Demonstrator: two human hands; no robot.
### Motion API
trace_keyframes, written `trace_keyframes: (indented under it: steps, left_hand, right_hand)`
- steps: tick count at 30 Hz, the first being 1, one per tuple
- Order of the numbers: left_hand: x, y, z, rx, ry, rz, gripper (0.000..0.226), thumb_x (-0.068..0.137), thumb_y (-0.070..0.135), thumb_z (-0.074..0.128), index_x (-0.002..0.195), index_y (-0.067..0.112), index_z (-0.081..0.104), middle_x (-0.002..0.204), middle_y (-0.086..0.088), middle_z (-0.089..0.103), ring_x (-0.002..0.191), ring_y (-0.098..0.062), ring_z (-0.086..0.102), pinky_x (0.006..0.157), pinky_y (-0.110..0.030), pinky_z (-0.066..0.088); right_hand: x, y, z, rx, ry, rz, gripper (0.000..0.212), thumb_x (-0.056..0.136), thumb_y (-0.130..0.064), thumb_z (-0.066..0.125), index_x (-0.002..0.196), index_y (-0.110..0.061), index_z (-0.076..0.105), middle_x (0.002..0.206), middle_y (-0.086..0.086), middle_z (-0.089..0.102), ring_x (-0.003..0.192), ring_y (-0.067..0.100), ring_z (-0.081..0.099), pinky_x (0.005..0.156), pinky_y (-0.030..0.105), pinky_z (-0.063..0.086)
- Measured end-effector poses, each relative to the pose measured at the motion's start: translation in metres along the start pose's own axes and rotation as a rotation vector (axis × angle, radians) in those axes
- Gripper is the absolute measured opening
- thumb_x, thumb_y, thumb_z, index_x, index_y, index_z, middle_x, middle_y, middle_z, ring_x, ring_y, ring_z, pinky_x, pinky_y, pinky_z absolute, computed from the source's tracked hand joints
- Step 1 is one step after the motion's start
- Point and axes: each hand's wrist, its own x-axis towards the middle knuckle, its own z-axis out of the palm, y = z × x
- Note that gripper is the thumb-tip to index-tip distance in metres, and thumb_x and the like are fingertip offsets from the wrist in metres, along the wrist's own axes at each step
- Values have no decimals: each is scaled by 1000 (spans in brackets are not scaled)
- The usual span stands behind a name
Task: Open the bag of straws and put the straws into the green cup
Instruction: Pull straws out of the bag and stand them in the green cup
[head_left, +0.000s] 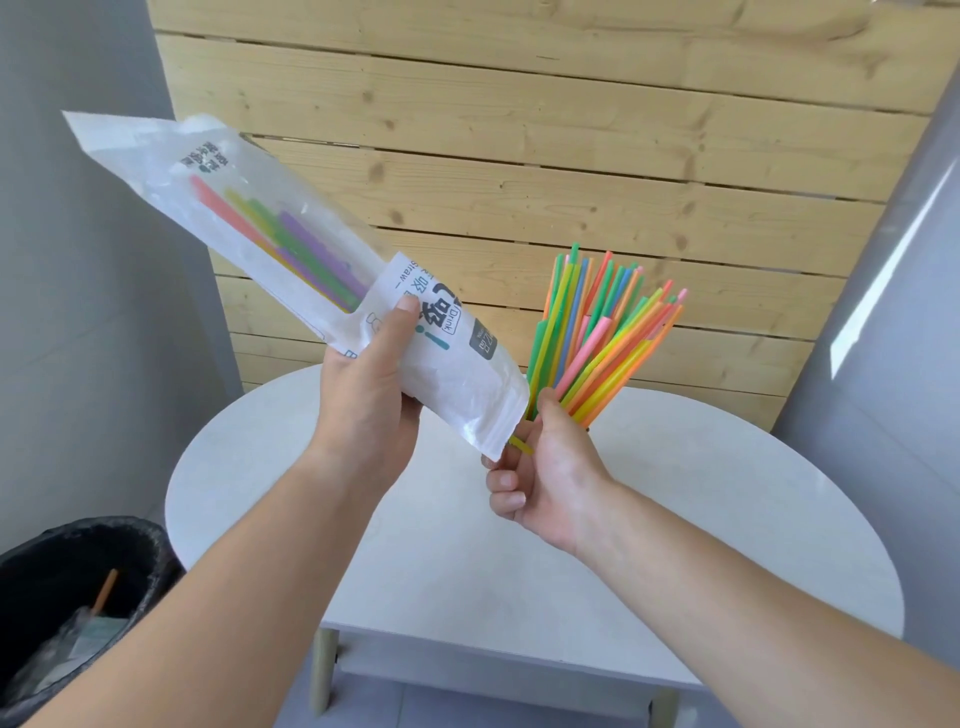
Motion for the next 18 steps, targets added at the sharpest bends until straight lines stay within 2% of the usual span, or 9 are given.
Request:
trace_keyframes:
  steps: [4, 7, 11, 15, 18]
  left_hand:
    - [3, -1, -3, -47, -18, -3, 39, 103, 13, 59, 140, 3, 56, 119, -11, 67, 110, -27, 69, 100, -46, 55]
    - [5, -2, -6, -108, 74, -67, 45, 104, 15, 57, 146, 0, 53, 118, -10, 70, 109, -25, 71, 94, -40, 60]
    - [7, -6, -10, -180, 150, -141, 37, 106, 18, 54, 140, 5, 59, 112, -7, 75, 102, -23, 74, 88, -37, 62]
    - [11, -11, -12, -220, 167, -165, 19, 107, 20, 52, 118, 12, 65, 94, -3, 79, 85, -18, 77, 75, -32, 64]
    - [13, -11, -14, -230, 209, -182, 16, 107, 21, 54, 114, 13, 65, 91, -2, 79, 84, -20, 78, 76, -35, 63]
  right_hand:
    - [-2, -1, 2, -15, -7, -27, 29, 100, -46, 46, 103, -18, 51, 55, 3, 49, 38, 14, 34, 34, 18, 24]
    - [-4, -5, 1, -29, 3, -89, 23, 99, -34, 55, 89, -14, 54, 51, 1, 52, 39, 12, 34, 33, 18, 25]
    - [-10, -10, 2, -75, 19, -154, 27, 99, -31, 59, 80, -12, 61, 53, 3, 54, 45, 12, 33, 36, 18, 25]
    - [-10, -10, 3, -125, 13, -187, 22, 97, -27, 63, 80, -13, 63, 54, 2, 55, 43, 10, 35, 36, 18, 27]
    - [-7, -11, 1, -138, 28, -236, 17, 98, -20, 62, 86, -9, 63, 55, 1, 54, 40, 8, 36, 36, 19, 28]
